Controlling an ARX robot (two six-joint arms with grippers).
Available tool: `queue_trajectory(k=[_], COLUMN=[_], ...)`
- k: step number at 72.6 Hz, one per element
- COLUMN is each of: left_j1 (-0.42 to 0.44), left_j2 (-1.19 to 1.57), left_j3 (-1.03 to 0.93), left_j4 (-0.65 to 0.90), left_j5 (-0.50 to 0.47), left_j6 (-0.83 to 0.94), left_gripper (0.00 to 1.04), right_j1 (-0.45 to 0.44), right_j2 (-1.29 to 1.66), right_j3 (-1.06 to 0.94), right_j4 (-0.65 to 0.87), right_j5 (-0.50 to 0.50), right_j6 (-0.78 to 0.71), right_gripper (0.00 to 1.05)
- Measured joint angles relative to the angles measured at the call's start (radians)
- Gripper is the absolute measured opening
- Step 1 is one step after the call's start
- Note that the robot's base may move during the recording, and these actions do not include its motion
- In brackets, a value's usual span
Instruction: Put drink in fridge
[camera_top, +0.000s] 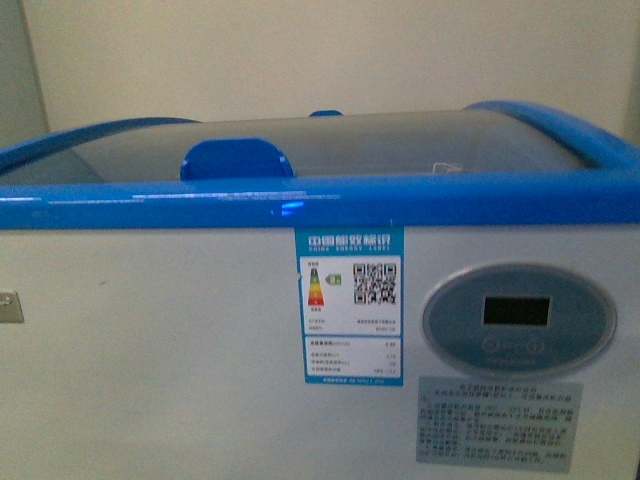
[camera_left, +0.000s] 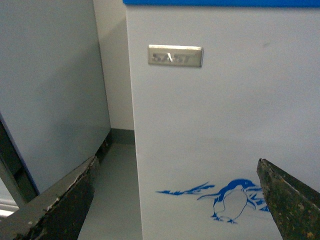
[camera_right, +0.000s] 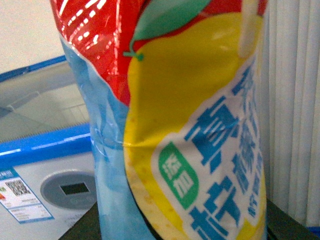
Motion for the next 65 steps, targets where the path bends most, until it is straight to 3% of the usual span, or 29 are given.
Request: queue_trajectory(k=[38, 46, 54, 65], left_j1=[0.000, 0.019, 0.030, -0.002], left_j2=[0.002, 0.158, 0.430, 0.805], left_j3=[0.000, 0.068, 0.108, 0.242], left_j4=[-0.002, -0.107, 0.132, 0.533], left_j5=[0.001, 0.093, 0.184, 0.319], left_j6=[-0.001, -0.142, -0.166, 0.003], left_gripper=[0.97, 0.97, 0.97, 0.97], right_j1=[0.000, 0.000, 0.000, 0.000], right_j2=[0.000, 0.000, 0.000, 0.000], right_j3=[-0.001, -0.001, -0.001, -0.001], right_j4=[0.001, 0.001, 0.001, 0.001], right_j5=[0.000, 0.000, 0.000, 0.000], right_j6=[0.000, 0.000, -0.001, -0.001], right_gripper=[0.42, 0.42, 0.42, 0.42])
